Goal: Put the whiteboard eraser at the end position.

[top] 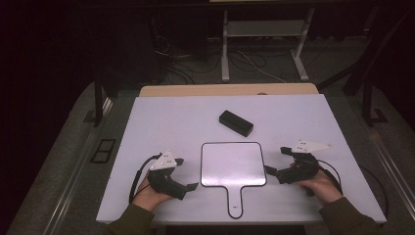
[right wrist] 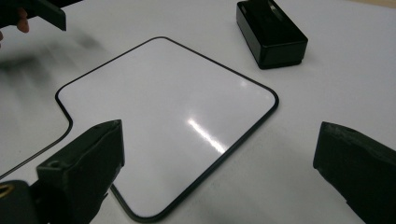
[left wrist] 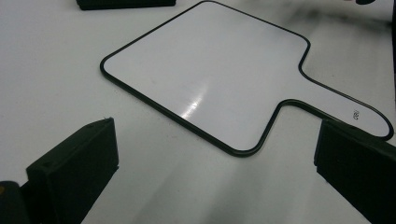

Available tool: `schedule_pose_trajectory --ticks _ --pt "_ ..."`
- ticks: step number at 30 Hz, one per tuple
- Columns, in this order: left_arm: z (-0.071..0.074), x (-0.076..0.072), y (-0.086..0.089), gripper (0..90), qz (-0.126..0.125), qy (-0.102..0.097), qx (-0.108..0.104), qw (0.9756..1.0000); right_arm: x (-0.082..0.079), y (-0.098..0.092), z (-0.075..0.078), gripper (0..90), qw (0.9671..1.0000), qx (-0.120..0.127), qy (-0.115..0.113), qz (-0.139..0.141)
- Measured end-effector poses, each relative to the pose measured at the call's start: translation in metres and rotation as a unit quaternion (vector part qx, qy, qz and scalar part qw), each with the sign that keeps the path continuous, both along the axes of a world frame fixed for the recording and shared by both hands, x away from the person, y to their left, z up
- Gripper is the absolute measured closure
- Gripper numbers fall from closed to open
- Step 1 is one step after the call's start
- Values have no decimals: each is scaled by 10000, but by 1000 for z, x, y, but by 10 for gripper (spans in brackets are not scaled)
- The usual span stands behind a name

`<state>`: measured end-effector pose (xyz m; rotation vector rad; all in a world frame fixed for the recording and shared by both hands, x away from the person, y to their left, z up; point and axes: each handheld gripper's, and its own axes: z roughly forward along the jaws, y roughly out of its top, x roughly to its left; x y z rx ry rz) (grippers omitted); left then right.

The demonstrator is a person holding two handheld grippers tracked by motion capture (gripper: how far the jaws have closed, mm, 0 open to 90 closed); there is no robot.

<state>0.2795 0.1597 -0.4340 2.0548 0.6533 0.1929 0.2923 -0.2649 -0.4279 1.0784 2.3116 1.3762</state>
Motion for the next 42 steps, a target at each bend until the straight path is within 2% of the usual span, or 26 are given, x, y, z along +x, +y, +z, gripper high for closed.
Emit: schedule_pose_trajectory --ticks 4,13,21,42 --pt "0 1 1 0 -15 -13 32 10000 -8 -6 -4 9 10000 5 52 6" --pt "0 0 1 0 2 3 39 10000 -19 -15 -8 9 9999 -152 5 0" --pt "0 0 2 0 18 -7 39 10000 -24 -23 -12 9 9995 -305 34 -50" --pt "0 -1 0 0 3 11 49 10000 -28 -31 -15 9 9990 -425 77 -83"
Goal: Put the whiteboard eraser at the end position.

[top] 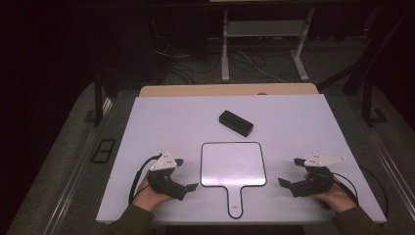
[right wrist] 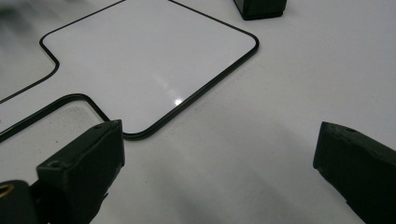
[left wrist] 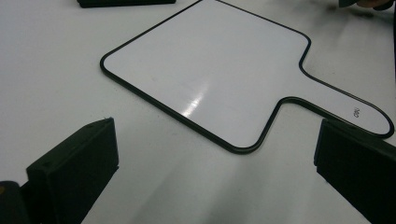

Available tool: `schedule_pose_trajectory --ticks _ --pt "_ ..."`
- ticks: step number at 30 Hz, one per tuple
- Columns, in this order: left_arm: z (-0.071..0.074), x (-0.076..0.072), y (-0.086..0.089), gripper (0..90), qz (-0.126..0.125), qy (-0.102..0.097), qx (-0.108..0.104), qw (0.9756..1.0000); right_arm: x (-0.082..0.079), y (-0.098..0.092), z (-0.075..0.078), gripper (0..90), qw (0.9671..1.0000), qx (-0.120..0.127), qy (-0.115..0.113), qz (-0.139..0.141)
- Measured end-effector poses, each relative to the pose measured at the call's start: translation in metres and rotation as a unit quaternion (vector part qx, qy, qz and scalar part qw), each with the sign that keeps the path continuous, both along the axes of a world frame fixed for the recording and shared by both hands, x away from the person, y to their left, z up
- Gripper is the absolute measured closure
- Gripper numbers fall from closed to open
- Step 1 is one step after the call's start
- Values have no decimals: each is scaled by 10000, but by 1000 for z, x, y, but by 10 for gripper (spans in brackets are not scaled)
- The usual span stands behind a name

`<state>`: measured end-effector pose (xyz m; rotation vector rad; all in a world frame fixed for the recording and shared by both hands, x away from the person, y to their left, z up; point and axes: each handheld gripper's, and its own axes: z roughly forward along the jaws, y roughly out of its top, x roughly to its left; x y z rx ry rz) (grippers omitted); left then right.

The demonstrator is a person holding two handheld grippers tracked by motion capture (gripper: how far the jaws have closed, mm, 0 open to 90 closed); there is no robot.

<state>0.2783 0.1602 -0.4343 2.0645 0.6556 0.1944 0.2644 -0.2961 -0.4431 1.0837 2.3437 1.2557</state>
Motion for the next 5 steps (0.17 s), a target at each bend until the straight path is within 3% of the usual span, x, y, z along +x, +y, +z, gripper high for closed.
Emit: schedule_pose_trajectory --ticks 5 --pt "0 0 0 0 -14 -2 17 10000 0 1 0 9 10000 -11 -11 27"
